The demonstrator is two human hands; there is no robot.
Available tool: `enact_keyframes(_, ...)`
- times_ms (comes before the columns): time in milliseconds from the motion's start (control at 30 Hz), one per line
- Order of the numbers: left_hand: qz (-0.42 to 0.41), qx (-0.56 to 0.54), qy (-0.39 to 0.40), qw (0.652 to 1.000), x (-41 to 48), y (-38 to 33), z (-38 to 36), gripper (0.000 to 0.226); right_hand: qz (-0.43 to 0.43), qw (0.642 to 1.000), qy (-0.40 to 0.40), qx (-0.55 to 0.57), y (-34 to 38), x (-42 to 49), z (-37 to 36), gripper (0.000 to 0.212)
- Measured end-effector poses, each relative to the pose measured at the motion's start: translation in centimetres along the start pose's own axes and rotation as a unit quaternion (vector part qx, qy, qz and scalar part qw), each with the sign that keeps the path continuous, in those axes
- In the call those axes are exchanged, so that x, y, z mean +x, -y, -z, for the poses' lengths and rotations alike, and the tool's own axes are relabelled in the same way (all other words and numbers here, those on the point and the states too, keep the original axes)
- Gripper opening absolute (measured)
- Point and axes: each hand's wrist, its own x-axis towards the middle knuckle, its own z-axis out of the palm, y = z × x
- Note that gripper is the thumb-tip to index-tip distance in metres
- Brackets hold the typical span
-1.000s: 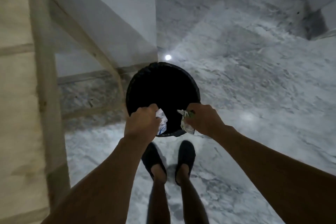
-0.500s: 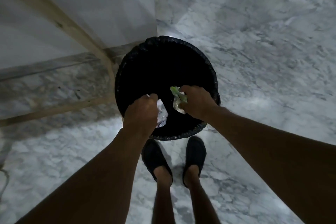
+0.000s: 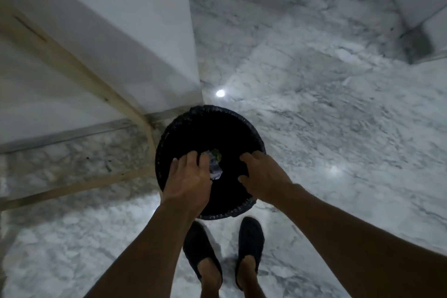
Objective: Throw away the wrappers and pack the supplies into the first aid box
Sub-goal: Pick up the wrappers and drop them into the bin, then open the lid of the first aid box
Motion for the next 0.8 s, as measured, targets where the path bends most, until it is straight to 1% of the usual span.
enact_keyframes(67, 0.0, 0.012, -0.029, 0.999, -0.7, -0.3, 3.3, 0.067, 0.011, 1.0, -0.025, -0.007, 1.4, -2.2, 3.0, 0.05)
enact_keyframes(267, -0.009, 0.027, -0.092, 0.995, -5.2, -1.2, 16.9, 0.059, 0.039, 0.993, -0.107, -0.014, 6.6, -10.3, 14.1, 0.052)
enact_keyframes(400, -0.011, 0.056, -0.18, 0.982, -7.8, -1.1, 25.8, 0.059, 0.056, 0.979, -0.196, -0.016, 9.8, -16.0, 20.8, 0.049)
enact_keyframes(500, -0.01, 0.031, -0.226, 0.974, -10.4, -1.9, 31.8, 0.055, 0.075, 0.968, -0.239, -0.017, 12.0, -20.1, 24.7, 0.049)
enact_keyframes(633, 0.018, 0.012, -0.262, 0.965, -15.6, -3.0, 37.2, 0.053, 0.102, 0.954, -0.282, -0.026, 14.7, -25.5, 27.8, 0.047)
enact_keyframes(800, 0.071, -0.009, -0.317, 0.946, -21.9, -3.4, 38.4, 0.049, 0.159, 0.942, -0.294, -0.039, 17.7, -30.5, 28.2, 0.05)
